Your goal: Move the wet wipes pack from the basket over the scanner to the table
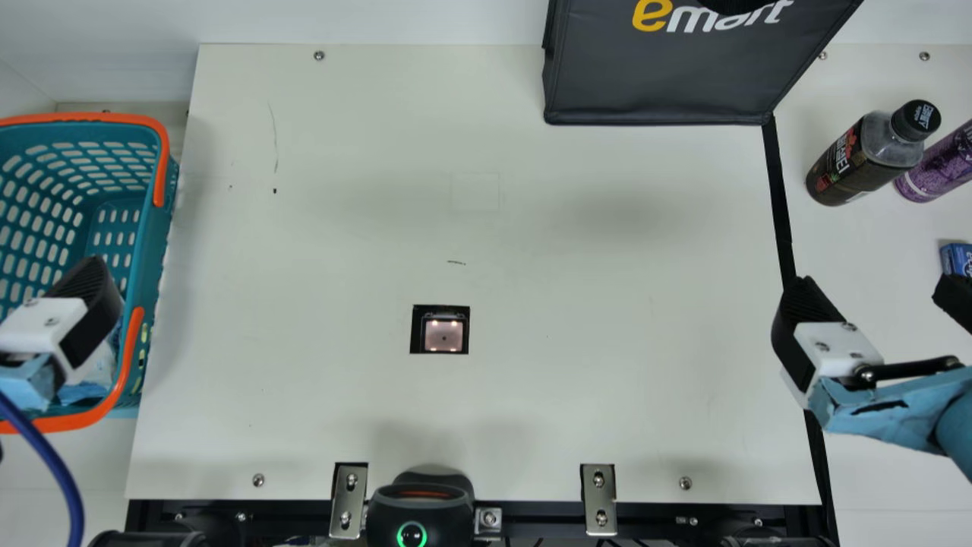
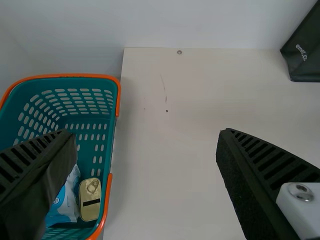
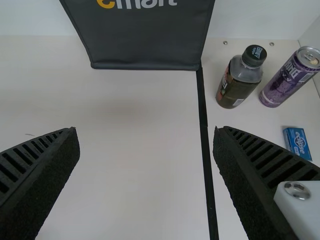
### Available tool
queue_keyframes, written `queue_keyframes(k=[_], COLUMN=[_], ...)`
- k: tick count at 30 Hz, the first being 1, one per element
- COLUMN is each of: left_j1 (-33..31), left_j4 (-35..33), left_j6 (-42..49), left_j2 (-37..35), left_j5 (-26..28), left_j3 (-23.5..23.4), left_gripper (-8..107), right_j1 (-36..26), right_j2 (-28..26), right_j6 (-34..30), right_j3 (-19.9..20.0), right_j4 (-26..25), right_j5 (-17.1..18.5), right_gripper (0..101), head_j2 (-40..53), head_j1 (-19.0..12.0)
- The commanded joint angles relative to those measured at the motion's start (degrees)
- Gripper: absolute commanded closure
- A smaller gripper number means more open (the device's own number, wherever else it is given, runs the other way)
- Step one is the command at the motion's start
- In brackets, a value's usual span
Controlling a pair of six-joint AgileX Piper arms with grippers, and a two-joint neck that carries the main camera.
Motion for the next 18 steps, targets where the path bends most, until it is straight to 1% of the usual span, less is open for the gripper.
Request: queue_keyframes(k=[1,15,18], left_j1=[0.0,0.0,0.0], left_j4=[0.0,0.0,0.0], left_j6=[0.0,0.0,0.0], left_j2=[0.0,0.0,0.0], left_j5=[0.0,0.0,0.0], left_j3=[0.0,0.0,0.0], left_gripper=[9,9,9], right_j1=[0.0,0.0,0.0], right_j2=[0.0,0.0,0.0], right_j6=[0.0,0.0,0.0], right_j3=[0.0,0.0,0.0], right_j4=[0.0,0.0,0.0], right_j5=[0.0,-0.1,-0.1], right_gripper=[6,6,6], head_j2=[1.4,20.1,20.1], head_j1=[-1.7,-1.7,-1.7])
